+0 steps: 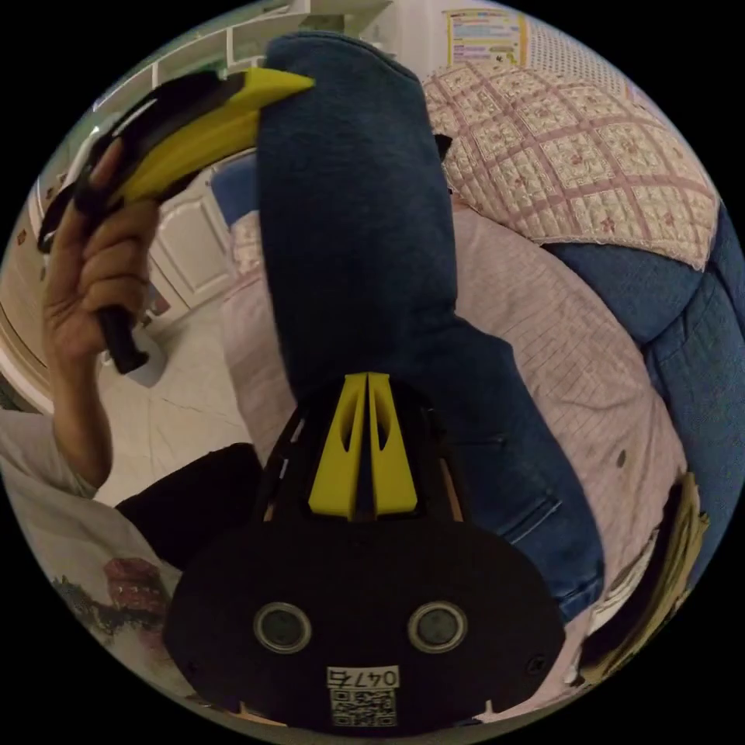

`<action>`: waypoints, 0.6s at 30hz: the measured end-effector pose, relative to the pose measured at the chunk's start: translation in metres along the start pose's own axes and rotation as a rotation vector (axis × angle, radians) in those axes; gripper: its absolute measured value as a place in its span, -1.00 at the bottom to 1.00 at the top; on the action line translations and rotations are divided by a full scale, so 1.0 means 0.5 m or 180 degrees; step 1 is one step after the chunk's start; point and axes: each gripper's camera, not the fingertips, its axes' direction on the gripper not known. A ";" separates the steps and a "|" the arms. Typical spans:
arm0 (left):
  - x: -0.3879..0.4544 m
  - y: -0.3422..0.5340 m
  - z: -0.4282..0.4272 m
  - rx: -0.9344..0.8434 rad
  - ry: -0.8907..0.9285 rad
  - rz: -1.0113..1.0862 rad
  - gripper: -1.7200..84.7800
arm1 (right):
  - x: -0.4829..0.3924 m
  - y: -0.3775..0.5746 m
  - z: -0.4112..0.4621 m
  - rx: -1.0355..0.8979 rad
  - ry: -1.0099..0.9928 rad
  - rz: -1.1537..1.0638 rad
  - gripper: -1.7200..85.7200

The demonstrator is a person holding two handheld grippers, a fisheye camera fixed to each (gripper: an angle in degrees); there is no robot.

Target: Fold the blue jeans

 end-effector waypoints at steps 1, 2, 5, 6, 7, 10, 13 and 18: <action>0.009 0.019 0.026 -0.0032 0.0024 0.0023 -0.86 | -0.008 0.034 0.016 -0.0120 -0.0147 0.0019 -0.99; 0.019 0.039 0.058 -0.0102 0.0046 0.0062 -0.86 | -0.012 0.070 0.027 -0.0192 -0.0104 0.0102 -0.99; 0.048 0.093 0.139 -0.0256 0.0109 0.0219 -0.86 | -0.006 0.164 -0.110 0.0347 0.0137 0.0263 -0.99; 0.057 0.103 0.157 -0.0300 0.0099 0.0287 -0.86 | -0.001 0.191 -0.148 0.0505 0.0210 0.0350 -0.99; 0.075 0.124 0.193 -0.0404 0.0065 0.0422 -0.86 | 0.011 0.248 -0.219 0.0751 0.0327 0.0480 -0.99; 0.122 0.183 0.300 -0.0735 0.0027 0.0760 -0.86 | 0.062 0.386 -0.344 0.0805 0.0665 0.0826 -0.99; 0.172 0.278 0.448 -0.1296 -0.0056 0.1282 -0.85 | 0.129 0.521 -0.415 0.0735 0.0948 0.1320 -0.99; 0.184 0.449 0.644 -0.2485 -0.0076 0.2015 -0.75 | 0.193 0.678 -0.475 0.0864 0.0880 0.1793 -0.98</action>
